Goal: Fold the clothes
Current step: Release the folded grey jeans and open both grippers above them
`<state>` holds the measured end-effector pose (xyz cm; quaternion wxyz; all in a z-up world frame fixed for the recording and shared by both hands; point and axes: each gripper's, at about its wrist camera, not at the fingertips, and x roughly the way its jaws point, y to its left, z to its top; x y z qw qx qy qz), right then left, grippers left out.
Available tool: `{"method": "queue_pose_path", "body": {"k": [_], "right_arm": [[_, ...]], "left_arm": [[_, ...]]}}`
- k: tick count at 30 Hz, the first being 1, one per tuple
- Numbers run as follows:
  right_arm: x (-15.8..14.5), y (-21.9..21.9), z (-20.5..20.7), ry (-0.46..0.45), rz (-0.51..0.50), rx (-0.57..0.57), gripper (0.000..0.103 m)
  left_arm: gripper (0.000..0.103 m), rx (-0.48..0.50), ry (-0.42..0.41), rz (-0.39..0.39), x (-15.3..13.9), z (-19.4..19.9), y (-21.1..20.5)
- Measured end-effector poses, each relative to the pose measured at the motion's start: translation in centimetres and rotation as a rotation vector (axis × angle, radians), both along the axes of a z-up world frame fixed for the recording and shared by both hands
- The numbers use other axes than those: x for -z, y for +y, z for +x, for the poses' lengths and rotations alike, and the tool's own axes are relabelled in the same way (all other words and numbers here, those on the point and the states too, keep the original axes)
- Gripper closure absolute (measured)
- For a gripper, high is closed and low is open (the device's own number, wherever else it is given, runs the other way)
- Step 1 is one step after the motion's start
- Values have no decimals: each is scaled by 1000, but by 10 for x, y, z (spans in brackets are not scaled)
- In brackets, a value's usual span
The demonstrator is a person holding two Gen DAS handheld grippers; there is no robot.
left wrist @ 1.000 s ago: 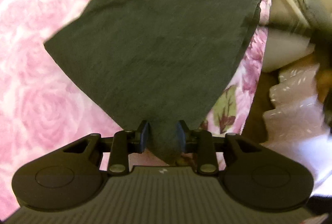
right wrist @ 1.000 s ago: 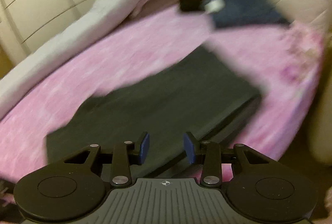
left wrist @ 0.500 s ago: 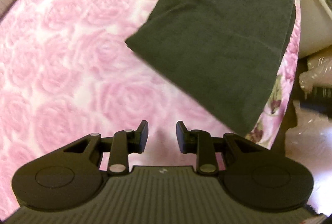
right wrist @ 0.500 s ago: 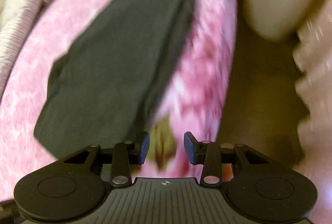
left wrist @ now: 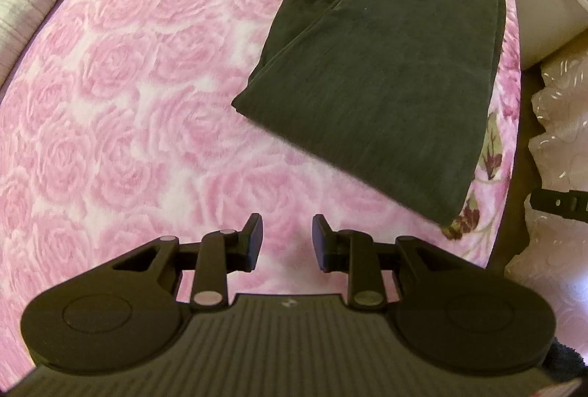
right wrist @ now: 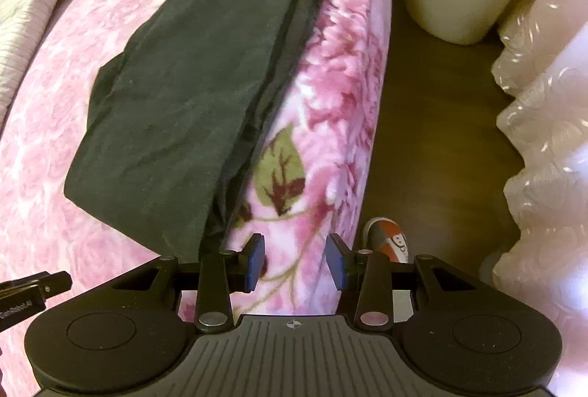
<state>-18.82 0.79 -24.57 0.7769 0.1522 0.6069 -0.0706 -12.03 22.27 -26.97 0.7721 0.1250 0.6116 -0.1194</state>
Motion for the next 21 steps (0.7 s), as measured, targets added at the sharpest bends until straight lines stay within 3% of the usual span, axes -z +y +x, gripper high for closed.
{"method": "queue_pose_path", "body": {"k": [14, 21], "right_arm": [[17, 11, -2, 23, -31, -12, 64], [24, 19, 3, 8, -65, -48, 64]], "left_arm": [[79, 35, 22, -6, 16, 11, 6], [79, 38, 14, -82, 25, 24, 18]]}}
